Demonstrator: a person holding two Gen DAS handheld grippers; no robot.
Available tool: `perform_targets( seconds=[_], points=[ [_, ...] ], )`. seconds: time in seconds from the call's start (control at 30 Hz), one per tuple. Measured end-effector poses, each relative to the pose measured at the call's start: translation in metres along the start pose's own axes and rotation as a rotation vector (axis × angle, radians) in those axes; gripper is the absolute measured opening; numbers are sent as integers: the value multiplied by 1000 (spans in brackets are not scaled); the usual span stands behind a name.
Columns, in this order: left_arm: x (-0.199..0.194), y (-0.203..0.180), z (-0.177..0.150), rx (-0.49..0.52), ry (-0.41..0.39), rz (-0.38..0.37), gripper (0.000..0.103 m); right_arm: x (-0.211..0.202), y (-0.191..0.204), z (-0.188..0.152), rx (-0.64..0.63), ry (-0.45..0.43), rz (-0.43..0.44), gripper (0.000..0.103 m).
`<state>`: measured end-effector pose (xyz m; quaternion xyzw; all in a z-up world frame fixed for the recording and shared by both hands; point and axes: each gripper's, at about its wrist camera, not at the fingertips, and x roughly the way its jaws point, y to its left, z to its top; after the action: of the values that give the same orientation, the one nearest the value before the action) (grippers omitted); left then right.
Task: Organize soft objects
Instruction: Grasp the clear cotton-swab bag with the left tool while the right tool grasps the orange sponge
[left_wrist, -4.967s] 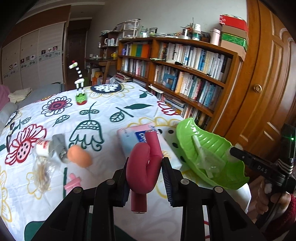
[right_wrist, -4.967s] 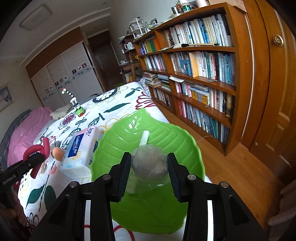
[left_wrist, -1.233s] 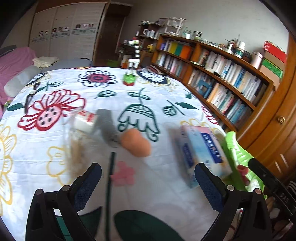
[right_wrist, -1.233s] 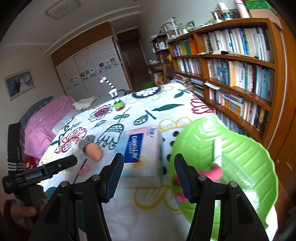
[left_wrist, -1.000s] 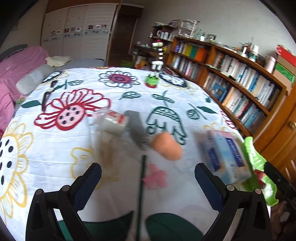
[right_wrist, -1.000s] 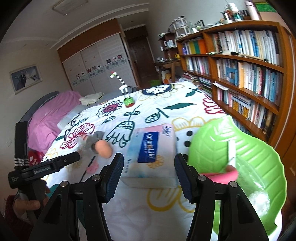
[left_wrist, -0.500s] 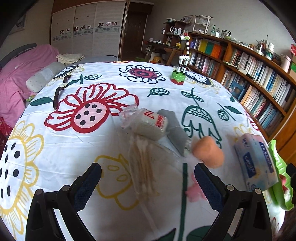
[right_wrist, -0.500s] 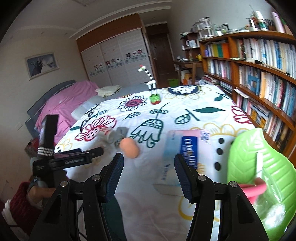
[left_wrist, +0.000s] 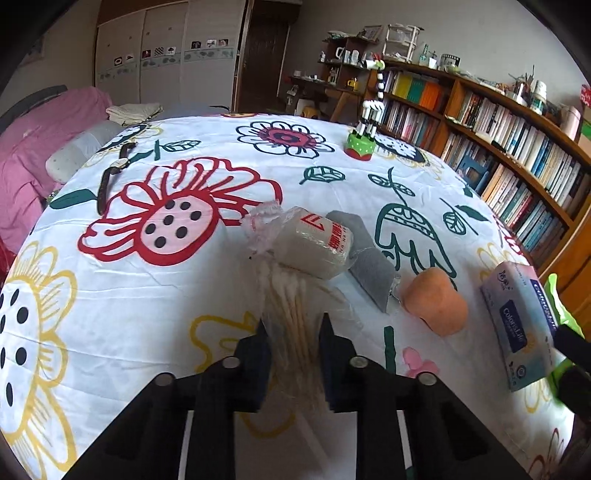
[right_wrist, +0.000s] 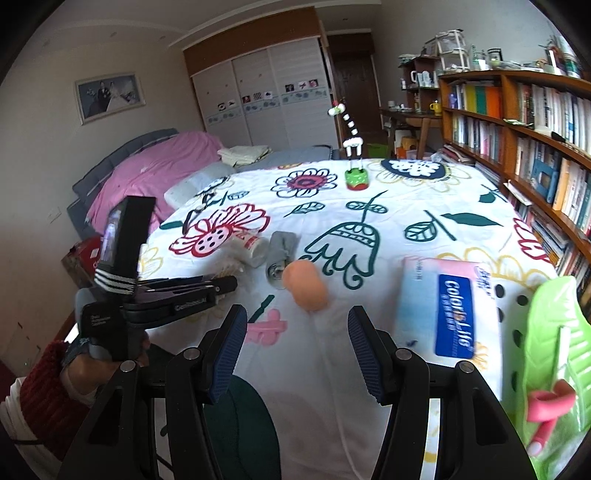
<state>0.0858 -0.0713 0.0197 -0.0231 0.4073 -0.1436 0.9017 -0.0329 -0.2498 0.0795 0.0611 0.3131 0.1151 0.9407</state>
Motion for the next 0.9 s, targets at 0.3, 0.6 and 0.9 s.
perform_targets(
  seconds=[0.3,0.6,0.9],
  points=[
    [-22,13,-5,-43,-65,-8,21,37,13,8,-27,56,4,58],
    [-30,25,-13,-70,-91,-3,21,88,21,19,-43,139,-56,58],
    [-34,28,-15,-84,-116,-8,21,119,21,26,-63,176,-114,57]
  ],
)
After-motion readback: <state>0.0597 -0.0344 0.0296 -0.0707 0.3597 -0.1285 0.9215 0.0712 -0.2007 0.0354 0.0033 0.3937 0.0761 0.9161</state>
